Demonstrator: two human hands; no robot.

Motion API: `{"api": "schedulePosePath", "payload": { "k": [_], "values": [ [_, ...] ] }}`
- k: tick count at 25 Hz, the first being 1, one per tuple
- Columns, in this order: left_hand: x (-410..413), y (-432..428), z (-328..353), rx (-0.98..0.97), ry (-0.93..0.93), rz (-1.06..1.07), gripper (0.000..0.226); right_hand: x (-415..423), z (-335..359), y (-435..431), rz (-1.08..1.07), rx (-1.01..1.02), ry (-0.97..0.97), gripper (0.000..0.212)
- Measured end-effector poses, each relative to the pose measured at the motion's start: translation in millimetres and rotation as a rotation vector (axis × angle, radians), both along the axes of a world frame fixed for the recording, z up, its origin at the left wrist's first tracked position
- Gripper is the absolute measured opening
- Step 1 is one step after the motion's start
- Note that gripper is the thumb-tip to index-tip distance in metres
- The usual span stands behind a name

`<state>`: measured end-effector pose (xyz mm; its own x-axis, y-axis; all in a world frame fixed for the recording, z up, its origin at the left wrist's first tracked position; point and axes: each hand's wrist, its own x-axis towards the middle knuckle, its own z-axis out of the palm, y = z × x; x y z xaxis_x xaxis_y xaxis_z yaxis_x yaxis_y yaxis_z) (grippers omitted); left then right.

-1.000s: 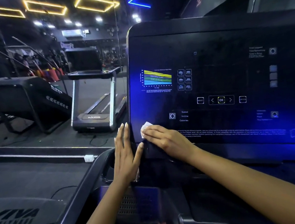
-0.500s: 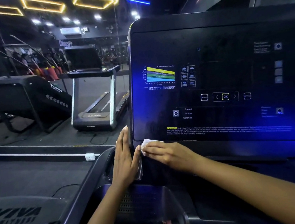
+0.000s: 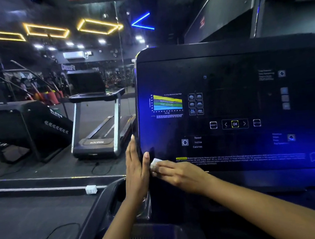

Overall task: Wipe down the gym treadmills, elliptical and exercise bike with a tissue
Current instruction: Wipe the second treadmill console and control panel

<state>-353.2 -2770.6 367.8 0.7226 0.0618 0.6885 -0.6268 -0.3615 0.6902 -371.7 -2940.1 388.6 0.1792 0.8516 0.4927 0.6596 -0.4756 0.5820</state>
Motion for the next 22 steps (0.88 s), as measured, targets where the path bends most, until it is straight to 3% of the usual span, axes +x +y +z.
{"api": "schedulePosePath", "payload": {
  "k": [4,9,13,17,22],
  "values": [
    [14,-7,16,-0.126,0.010,-0.056,0.067,28,42,18,-0.087,0.110,-0.023,0.037],
    [26,-12,38,-0.109,-0.004,-0.036,0.083,40,101,20,-0.248,0.320,-0.049,0.046],
    [38,-15,50,-0.005,-0.043,0.001,0.087,35,59,13,-0.196,0.230,-0.053,0.037],
    [39,-21,46,0.084,-0.023,0.083,0.076,23,48,-8,-0.101,0.141,-0.063,0.034],
    [41,-21,45,0.097,-0.008,0.110,0.067,65,132,-3,-0.170,0.465,-0.132,0.045]
  ]
}}
